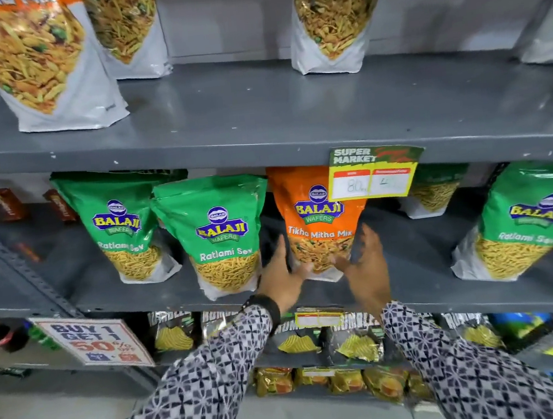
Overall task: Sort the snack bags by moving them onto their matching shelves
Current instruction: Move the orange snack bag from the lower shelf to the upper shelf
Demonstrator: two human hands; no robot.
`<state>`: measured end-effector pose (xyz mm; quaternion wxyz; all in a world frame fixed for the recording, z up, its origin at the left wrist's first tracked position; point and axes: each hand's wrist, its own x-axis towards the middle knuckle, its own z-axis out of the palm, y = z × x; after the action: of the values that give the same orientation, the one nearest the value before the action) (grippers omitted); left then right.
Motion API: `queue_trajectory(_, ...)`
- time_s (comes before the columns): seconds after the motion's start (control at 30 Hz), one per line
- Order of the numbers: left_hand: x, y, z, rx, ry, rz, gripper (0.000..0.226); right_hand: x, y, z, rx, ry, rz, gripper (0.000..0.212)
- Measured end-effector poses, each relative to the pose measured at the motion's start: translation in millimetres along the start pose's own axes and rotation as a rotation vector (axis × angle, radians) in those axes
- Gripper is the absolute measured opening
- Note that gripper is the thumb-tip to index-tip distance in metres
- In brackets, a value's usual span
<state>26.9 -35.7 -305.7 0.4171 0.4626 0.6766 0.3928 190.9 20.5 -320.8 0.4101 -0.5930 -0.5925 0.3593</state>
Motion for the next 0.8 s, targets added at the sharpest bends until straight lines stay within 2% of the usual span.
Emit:
queue_trajectory(0.03,10.6,1.5,0.0,0.033,0.024,-0.017,0.094,5.7,4.5,-1.9,0.024,-0.072,0.004,0.097)
queue_trajectory(0.1,27.4,-0.6,-3.2,0.004,0.026,-0.037,0.092,14.3,10.9,-4.5,0.06,-0.174,0.013,0.089)
queue_trajectory(0.2,37.8,-5.8,-0.5,0.02,-0.006,0.023,0.04,28.7,31.5,-1.7,0.077,-0.206,0.024,0.058)
queue_trajectory(0.27,38.2,-10.1,6.2,0.049,0.051,0.05,0.023,30.2,34.6,-4.5,0.076,-0.191,0.041,0.047)
queue_trajectory(0.33,34.5,-13.5,11.6,0.031,0.069,0.064,0.021,24.2,25.9,-13.4,0.052,-0.168,0.059,0.041)
queue_trajectory(0.47,9.6,-9.5,17.9,0.038,0.076,0.112,0.02,3.8,24.8,-34.3,-0.036,-0.17,0.07,0.044)
queue_trajectory(0.6,-18.2,-19.1,21.0,0.066,0.029,0.099,0.017,-41.0,14.1,-58.3,-0.057,-0.174,0.12,0.04)
queue_trajectory(0.8,-116.6,1.5,8.8,0.116,0.011,0.07,0.022,-125.8,-14.7,-90.6,-0.063,-0.2,0.192,0.044)
